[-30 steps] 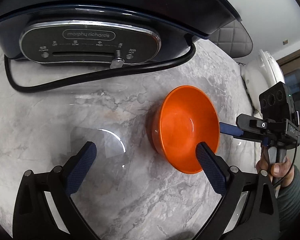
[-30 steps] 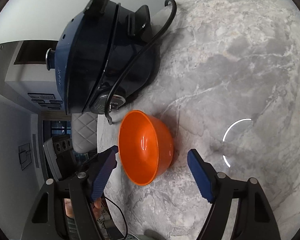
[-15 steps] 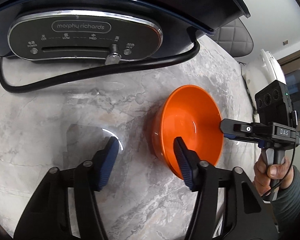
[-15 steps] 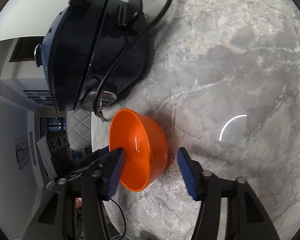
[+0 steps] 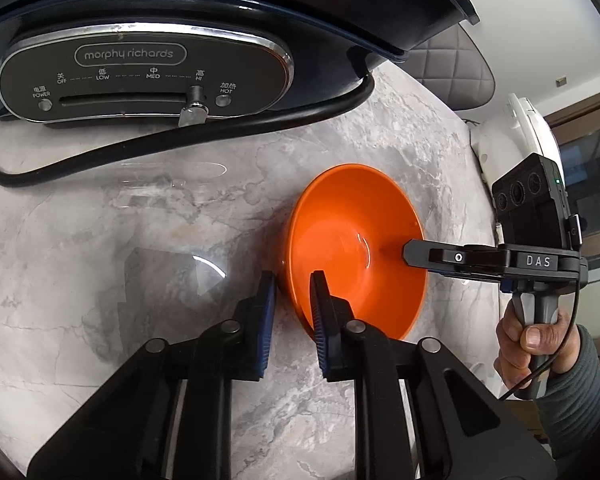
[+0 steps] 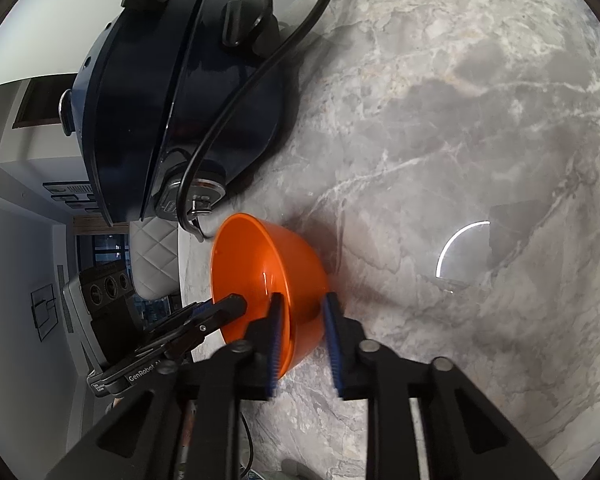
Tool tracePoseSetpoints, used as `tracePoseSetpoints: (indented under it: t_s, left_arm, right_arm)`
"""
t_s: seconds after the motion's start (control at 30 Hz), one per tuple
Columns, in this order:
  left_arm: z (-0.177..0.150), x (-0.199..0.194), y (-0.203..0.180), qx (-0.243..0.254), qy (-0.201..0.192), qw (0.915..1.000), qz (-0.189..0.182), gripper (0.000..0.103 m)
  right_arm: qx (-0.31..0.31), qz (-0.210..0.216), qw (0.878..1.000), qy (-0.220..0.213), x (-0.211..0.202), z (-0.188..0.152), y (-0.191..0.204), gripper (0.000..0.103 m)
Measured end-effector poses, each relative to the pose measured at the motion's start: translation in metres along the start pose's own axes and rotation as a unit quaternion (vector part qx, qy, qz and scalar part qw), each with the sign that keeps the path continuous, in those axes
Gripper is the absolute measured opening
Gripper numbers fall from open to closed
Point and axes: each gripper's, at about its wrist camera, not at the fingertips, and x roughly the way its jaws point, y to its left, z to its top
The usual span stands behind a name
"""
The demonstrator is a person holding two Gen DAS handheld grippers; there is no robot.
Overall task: Organize plates and bowls
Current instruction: 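Move both tools to the orange bowl and close on its rim, then lift the orange bowl and lower it into the white bowl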
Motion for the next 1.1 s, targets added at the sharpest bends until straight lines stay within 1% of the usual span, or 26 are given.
tracePoseSetpoints:
  t_s: [0.1,0.43,0.63,0.83,1.1]
  left_arm:
    - [-0.001,0.001,0.0,-0.003,0.002,1.0,-0.004,0.016]
    - [-0.005,-0.005,0.0,0.002,0.002,1.0,0.006,0.015]
    - [-0.007,-0.015,0.0,-0.001,-0.003,1.0,0.004,0.015]
    - [-0.019,-0.035,-0.004,-0.003,-0.013,0.9999,0.005,0.015]
    - [-0.051,-0.079,-0.009,-0.007,-0.035,0.9994,-0.001,0.015]
  right_arm:
    - [0.002,-0.001,1.0,-0.002,0.0,0.0,0.0,0.018]
    - [0.003,-0.003,1.0,-0.004,0.004,0.0,0.004,0.018]
    - [-0.002,-0.002,1.0,-0.006,0.002,-0.002,0.01,0.018]
    - [-0.012,0.0,1.0,-0.007,0.0,-0.01,0.022,0.018]
    - [-0.036,0.007,0.999,-0.005,-0.004,-0.033,0.05,0.018]
